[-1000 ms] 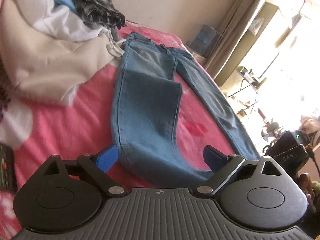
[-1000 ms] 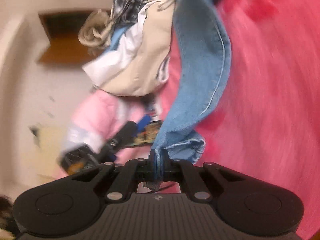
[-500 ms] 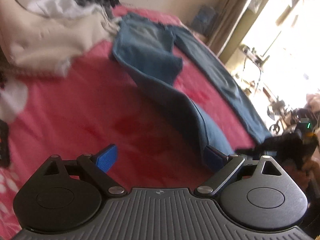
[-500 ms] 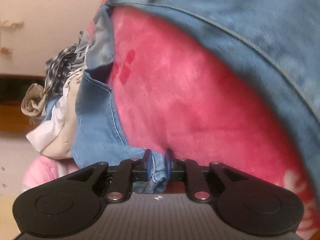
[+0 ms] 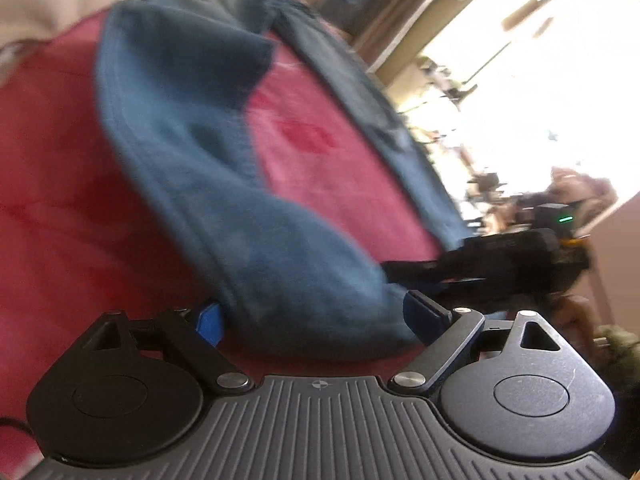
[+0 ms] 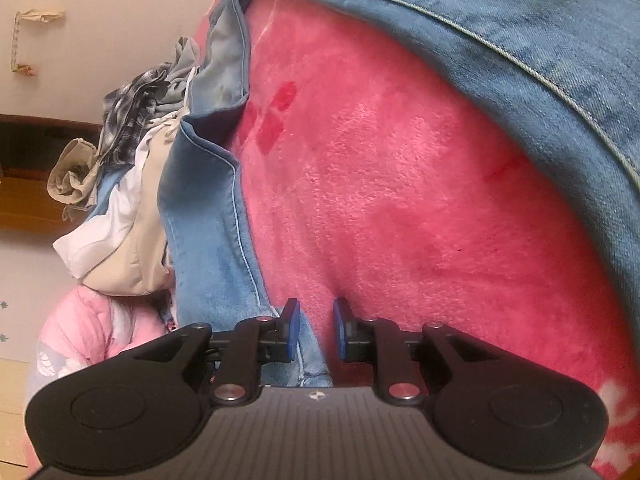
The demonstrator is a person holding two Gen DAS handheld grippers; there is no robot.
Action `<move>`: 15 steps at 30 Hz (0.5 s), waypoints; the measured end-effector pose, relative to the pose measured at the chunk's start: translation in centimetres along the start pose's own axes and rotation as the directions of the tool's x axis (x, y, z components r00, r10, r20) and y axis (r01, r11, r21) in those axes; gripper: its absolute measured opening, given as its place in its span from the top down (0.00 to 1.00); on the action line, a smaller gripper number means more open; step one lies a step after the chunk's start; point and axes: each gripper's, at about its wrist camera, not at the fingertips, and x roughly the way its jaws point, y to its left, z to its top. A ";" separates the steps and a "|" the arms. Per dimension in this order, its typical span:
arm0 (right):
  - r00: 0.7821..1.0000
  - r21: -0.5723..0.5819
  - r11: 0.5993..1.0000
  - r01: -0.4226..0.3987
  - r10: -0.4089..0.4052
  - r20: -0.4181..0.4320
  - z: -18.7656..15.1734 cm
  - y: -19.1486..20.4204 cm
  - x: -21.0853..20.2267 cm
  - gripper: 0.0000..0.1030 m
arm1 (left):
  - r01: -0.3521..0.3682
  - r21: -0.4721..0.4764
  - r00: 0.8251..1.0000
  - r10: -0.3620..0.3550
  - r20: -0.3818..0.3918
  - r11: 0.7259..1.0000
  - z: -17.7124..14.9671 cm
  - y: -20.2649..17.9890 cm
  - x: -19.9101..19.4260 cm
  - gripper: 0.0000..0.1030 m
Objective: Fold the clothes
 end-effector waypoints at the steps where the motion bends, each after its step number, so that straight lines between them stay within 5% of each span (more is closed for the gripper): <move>1: 1.000 -0.002 1.000 -0.005 0.005 -0.007 0.0 -0.1 0.0 0.81 | 0.059 -0.045 0.998 -0.059 -0.006 0.997 0.1 0.5 -0.2 0.15; 3: 0.999 0.008 1.000 -0.024 0.024 -0.043 0.0 -0.4 0.1 0.81 | 0.171 -0.146 0.985 -0.174 -0.012 0.974 0.1 1.7 -0.5 0.16; 6: 0.992 0.045 0.997 -0.064 0.068 -0.105 -0.1 -1.3 0.1 0.80 | 0.311 -0.298 0.945 -0.326 0.002 0.902 -0.2 3.9 -1.2 0.23; 8: 0.984 0.085 0.991 -0.103 0.114 -0.139 -0.4 -2.0 0.1 0.79 | 0.359 -0.339 0.925 -0.379 0.008 0.870 -0.7 4.6 -1.6 0.24; 15: 0.939 0.202 0.954 -0.224 0.267 -0.219 -2.8 -3.6 -0.1 0.78 | 0.376 -0.278 0.909 -0.411 -0.077 0.884 -2.3 3.4 -2.6 0.30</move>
